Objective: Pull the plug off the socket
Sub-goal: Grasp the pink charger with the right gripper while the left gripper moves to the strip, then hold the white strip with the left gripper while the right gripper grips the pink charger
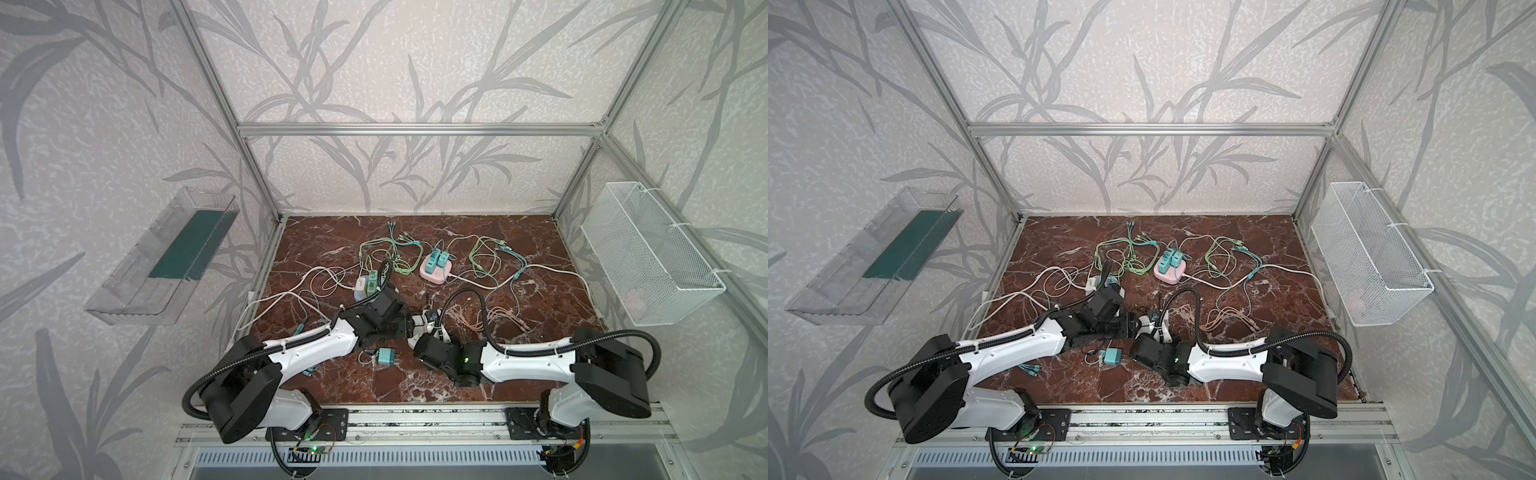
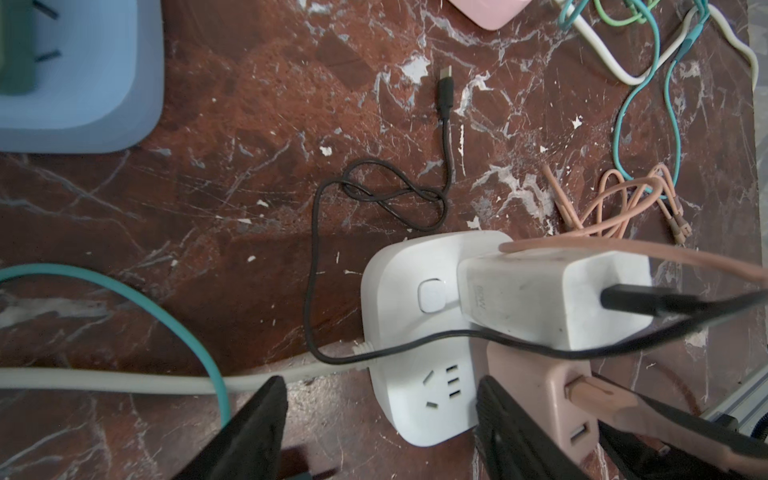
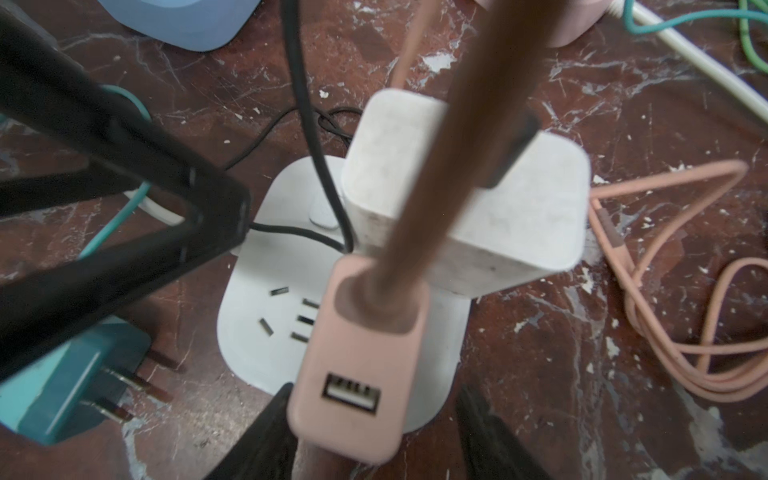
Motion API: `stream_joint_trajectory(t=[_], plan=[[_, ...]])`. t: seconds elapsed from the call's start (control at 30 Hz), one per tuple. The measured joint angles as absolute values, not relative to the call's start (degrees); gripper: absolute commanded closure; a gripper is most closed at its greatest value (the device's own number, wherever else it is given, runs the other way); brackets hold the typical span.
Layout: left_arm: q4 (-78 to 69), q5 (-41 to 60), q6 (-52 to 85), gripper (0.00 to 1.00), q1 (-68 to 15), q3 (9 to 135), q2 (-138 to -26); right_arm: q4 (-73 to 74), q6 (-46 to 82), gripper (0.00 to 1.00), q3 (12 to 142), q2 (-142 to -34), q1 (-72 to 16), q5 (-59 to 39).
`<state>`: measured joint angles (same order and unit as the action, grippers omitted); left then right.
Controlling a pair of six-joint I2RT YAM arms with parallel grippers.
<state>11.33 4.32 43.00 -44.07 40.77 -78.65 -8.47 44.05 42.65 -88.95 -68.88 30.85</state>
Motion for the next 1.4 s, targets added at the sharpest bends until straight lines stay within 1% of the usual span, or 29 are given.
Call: stream_joint_trajectory(t=[0.13, 0.43, 0.57, 0.7, 0.87, 1.07, 1.3, 1.4], plan=[[10.8, 5.1, 43.0, 0.30, -44.1, 39.5, -78.6, -8.3, 43.8, 0.45, 43.2, -89.1, -67.5, 30.0], [10.7, 6.8, 41.6, 0.40, -44.1, 39.0, -79.0, -7.4, 43.4, 0.51, 43.9, -90.3, -66.2, 28.2], [10.4, 7.6, 40.9, 0.42, -44.1, 39.0, -80.2, -7.3, 43.1, 0.52, 44.3, -90.5, -65.6, 27.7], [10.2, 7.7, 40.7, 0.43, -44.6, 39.0, -81.7, -7.3, 42.6, 0.54, 44.7, -90.8, -64.9, 27.3], [10.2, 7.7, 40.6, 0.43, -45.1, 39.1, -82.7, -7.2, 42.1, 0.62, 45.4, -91.3, -64.4, 26.7], [9.6, 7.8, 40.6, 0.42, -45.5, 40.6, -84.6, -7.2, 41.8, 0.64, 45.9, -91.7, -64.3, 26.4], [9.1, 7.7, 40.7, 0.42, -45.6, 41.0, -85.7, -7.3, 41.9, 0.70, 46.0, -91.7, -64.1, 26.5], [8.9, 7.6, 40.8, 0.41, -45.7, 41.0, -85.8, -7.4, 41.8, 0.71, 46.0, -91.7, -63.9, 26.4]])
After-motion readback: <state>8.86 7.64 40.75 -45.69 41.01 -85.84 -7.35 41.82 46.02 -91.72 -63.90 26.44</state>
